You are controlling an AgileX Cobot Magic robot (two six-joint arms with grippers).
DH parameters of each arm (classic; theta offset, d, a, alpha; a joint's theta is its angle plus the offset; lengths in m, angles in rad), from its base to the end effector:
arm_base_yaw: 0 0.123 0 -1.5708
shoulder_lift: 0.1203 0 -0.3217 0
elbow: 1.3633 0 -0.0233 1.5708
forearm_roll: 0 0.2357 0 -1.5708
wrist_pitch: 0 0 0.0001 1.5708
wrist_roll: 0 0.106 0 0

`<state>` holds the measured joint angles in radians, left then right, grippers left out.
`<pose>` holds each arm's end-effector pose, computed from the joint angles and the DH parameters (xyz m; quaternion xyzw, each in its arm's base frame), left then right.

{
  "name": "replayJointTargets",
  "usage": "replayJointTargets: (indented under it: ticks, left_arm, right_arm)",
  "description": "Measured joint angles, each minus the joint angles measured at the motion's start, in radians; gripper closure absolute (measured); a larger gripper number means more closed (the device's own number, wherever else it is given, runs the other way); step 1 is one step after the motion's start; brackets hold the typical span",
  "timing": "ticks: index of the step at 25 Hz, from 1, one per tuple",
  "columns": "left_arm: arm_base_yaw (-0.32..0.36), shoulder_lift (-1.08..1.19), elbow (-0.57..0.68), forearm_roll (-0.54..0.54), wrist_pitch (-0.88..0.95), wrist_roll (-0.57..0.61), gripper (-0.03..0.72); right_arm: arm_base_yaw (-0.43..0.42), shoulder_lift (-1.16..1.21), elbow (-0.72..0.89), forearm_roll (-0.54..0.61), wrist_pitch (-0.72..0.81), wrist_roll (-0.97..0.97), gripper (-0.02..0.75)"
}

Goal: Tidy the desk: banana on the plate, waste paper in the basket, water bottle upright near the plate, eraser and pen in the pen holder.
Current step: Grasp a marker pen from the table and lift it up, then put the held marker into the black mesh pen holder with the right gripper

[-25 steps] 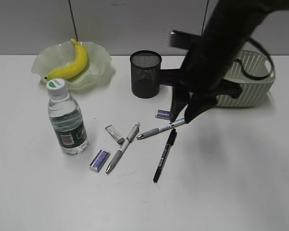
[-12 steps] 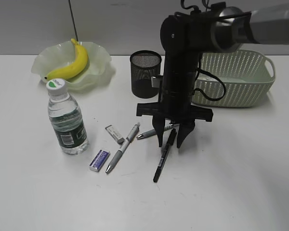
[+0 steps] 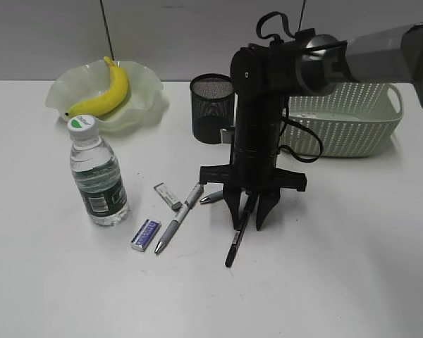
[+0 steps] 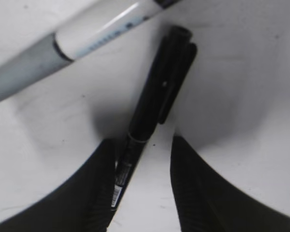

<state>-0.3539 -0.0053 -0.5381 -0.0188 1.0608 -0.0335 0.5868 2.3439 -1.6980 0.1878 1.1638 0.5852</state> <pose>-0.0444 0.0145 0.2734 0.1348 0.8308 -0.1131 0.5280 0.3627 0.2630 0.1161 -0.0427 -0.9928 -0.0275 0.1088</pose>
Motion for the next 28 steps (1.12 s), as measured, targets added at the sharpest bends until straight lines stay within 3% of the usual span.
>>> replayJointTargets:
  ticks: [4,7,14,19,22,28]
  left_arm:
    - [0.000,0.000,0.000,0.000,0.000,0.000,0.243]
    - [0.000,0.000,0.000,0.000,0.000,0.001,0.243]
    - [0.000,0.000,0.000,0.000,-0.001,0.002,0.249]
    - [0.000,0.000,0.000,0.000,-0.001,0.002,0.251]
    - [0.000,0.000,0.000,0.000,-0.001,0.002,0.251]
    - [0.000,0.000,0.000,0.000,-0.001,0.002,0.252]
  right_arm:
    - [0.000,0.009,-0.010,-0.002,0.015,0.001,0.490]
    - [0.000,0.011,-0.011,-0.001,0.028,-0.008,0.640]
    - [0.000,-0.025,-0.008,-0.068,0.038,-0.031,0.648]
    - [0.000,-0.195,-0.007,-0.117,0.026,-0.084,0.648]
    - [0.000,-0.304,-0.007,-0.188,-0.167,-0.128,0.648]
    - [0.000,-0.368,-0.001,-0.449,-0.680,-0.150,0.648]
